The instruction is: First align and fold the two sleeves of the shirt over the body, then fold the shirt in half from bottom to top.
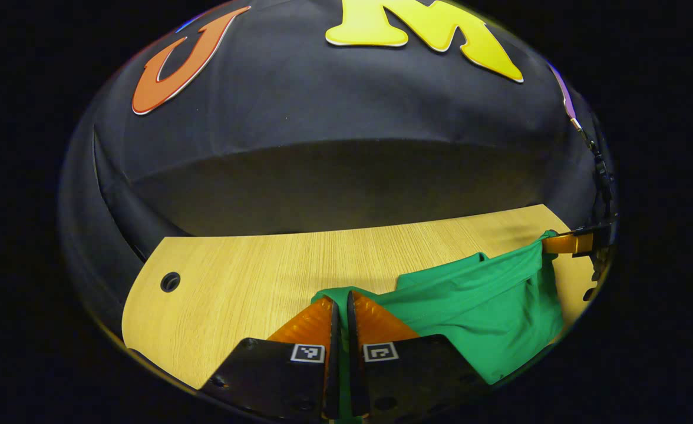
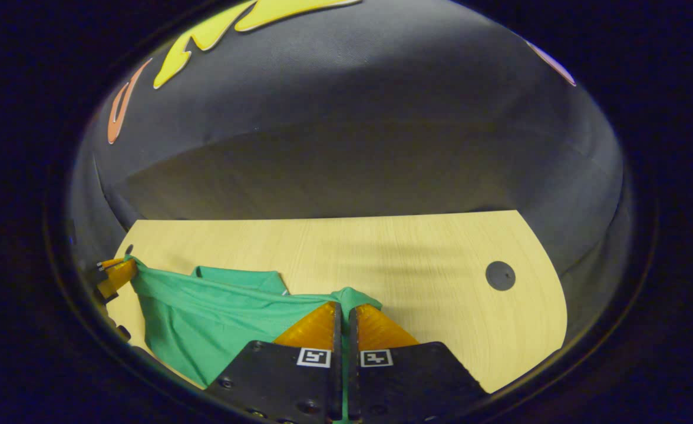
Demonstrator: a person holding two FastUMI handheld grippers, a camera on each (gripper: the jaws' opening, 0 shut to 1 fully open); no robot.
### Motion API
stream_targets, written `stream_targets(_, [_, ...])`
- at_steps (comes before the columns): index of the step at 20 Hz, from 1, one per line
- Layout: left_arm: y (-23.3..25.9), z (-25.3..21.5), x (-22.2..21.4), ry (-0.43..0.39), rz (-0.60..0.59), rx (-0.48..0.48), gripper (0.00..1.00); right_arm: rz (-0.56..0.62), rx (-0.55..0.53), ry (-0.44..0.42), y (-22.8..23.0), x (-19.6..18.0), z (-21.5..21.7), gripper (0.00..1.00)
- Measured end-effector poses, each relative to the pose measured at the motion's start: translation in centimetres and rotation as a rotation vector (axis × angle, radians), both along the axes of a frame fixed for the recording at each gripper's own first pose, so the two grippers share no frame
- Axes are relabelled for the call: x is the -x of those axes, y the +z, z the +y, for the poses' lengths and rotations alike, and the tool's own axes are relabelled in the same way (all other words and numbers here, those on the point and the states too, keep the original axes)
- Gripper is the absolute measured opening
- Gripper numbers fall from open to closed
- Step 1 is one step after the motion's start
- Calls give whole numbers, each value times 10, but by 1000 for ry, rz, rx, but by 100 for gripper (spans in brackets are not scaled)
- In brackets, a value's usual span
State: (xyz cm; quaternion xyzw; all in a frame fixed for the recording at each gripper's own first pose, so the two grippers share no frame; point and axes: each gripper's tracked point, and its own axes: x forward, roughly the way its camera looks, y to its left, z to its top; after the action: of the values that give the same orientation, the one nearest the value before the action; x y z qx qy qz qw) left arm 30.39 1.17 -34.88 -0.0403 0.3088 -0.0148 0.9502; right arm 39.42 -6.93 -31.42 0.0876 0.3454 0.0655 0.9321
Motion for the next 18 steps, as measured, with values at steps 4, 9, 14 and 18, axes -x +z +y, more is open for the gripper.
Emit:
stream_targets(4, [27, -7, 0, 10, -75, 66, 64, -55, 24, -26, 27, 8, -13, 72])
stream_targets(9, [90, 0, 24, 30, -128, -2, 98, -107, 48, -57, 84, 42, -25, 96])
stream_targets(14, [199, 4, 86, 37, -241, -29, 96, -225, 25, -86, 180, 123, -34, 96])
stream_targets(18, [277, 7, 148, 25, -327, -68, 100, -330, -1, -124, 251, 213, -42, 99])
